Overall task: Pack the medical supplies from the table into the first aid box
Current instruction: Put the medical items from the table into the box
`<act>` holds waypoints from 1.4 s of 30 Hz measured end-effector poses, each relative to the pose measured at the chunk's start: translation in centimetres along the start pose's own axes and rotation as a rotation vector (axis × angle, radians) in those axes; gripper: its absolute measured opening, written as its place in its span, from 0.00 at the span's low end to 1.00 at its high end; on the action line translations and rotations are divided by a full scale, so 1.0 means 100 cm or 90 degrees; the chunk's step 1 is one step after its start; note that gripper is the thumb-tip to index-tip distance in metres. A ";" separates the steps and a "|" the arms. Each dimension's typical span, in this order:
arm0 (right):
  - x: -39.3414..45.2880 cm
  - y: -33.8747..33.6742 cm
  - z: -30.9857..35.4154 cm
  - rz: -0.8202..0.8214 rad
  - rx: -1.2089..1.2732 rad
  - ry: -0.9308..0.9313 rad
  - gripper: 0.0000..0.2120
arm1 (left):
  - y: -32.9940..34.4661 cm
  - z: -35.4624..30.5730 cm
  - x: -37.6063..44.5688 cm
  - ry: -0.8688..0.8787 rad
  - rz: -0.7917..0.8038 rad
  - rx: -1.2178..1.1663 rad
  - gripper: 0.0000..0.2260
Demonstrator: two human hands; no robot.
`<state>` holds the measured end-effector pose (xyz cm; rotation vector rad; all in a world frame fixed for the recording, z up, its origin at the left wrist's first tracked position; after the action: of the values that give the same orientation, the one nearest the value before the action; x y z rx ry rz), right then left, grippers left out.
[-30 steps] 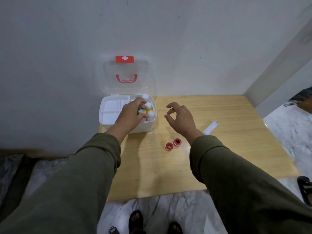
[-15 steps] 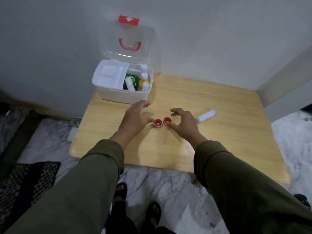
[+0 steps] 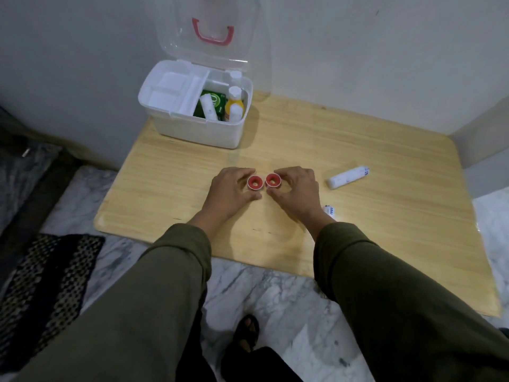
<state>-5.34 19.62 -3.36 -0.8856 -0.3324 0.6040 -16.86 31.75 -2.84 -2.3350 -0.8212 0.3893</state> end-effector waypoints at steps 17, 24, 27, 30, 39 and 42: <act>0.024 -0.057 0.077 -0.053 0.035 -0.057 0.16 | -0.092 -0.030 0.007 0.077 -0.139 0.047 0.21; 0.058 -0.074 0.153 -0.098 0.039 -0.111 0.17 | -0.182 -0.035 0.041 0.112 -0.209 0.092 0.18; 0.077 -0.065 0.179 -0.105 0.033 -0.122 0.17 | -0.212 -0.027 0.064 0.131 -0.203 0.122 0.19; 0.098 -0.051 0.200 -0.112 0.032 -0.113 0.16 | -0.234 -0.014 0.092 0.146 -0.177 0.140 0.18; 0.150 0.025 0.237 -0.074 0.004 -0.044 0.19 | -0.246 0.026 0.175 0.153 0.004 0.170 0.17; 0.156 0.038 0.235 -0.053 -0.012 -0.021 0.20 | -0.240 0.036 0.193 0.150 0.057 0.162 0.19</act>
<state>-6.30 45.67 8.04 -0.8766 -0.4043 0.5391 -14.78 60.48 8.65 -2.1335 -0.5228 0.2337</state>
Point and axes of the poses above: each hand's wrist, its own x-axis towards the middle knuckle, its own y-axis out of the palm, z = x × y, the point moved 3 cm from there along x, towards the middle knuckle, and after that the axes turned 4 degrees about -z, right-handed, at the moved point
